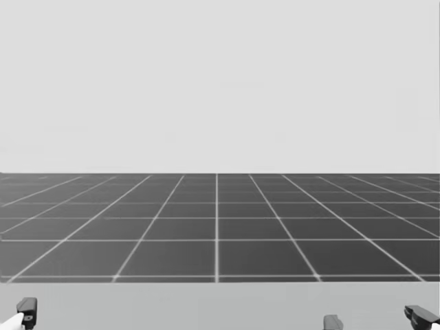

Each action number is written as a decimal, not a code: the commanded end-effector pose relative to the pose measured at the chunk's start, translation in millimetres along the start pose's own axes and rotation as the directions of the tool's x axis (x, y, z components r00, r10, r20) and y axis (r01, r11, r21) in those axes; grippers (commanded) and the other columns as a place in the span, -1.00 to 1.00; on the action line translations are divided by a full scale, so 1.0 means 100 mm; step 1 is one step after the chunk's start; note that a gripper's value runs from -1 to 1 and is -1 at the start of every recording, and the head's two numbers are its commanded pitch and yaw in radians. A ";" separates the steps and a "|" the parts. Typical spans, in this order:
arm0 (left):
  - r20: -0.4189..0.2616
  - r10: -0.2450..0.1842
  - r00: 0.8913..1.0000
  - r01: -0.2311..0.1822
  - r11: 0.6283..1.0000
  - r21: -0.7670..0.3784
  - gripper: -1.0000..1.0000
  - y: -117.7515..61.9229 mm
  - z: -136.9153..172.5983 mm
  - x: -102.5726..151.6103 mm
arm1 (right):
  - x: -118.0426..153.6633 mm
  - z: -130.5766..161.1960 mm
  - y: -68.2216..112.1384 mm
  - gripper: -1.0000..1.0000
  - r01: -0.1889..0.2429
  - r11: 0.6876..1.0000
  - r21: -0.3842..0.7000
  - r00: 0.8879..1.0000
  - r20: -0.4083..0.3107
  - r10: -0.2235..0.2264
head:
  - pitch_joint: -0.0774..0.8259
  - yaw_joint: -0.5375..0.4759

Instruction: Look at the card. If it is red, pick the object on the left. If it is green, pick the object on the right.

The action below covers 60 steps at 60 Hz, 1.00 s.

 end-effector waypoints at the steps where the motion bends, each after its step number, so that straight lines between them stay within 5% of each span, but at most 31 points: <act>1: -0.005 0.006 1.000 -0.006 1.000 0.000 -1.00 0.00 0.01 0.00 | -0.01 0.01 0.00 -1.00 0.034 0.999 -0.030 0.999 0.015 -0.034 | -0.95 0.04; 11: -0.015 0.010 1.000 -0.010 1.000 -0.006 -1.00 0.00 0.02 0.00 | 0.02 0.00 -0.04 -1.00 0.020 0.999 -0.042 1.000 0.009 -0.020 | -0.81 0.05; 42: -0.004 -0.024 1.000 0.024 0.999 -0.032 -1.00 -0.06 0.04 -0.01 | -0.06 -0.06 -0.06 -1.00 -0.009 0.998 -0.069 1.000 -0.001 0.009 | 0.31 0.12; 60: -0.004 -0.022 1.000 0.022 0.999 -0.038 -1.00 -0.08 0.05 0.01 | -0.05 -0.06 -0.06 -1.00 -0.013 0.998 -0.064 1.000 -0.001 0.013 | 0.67 0.23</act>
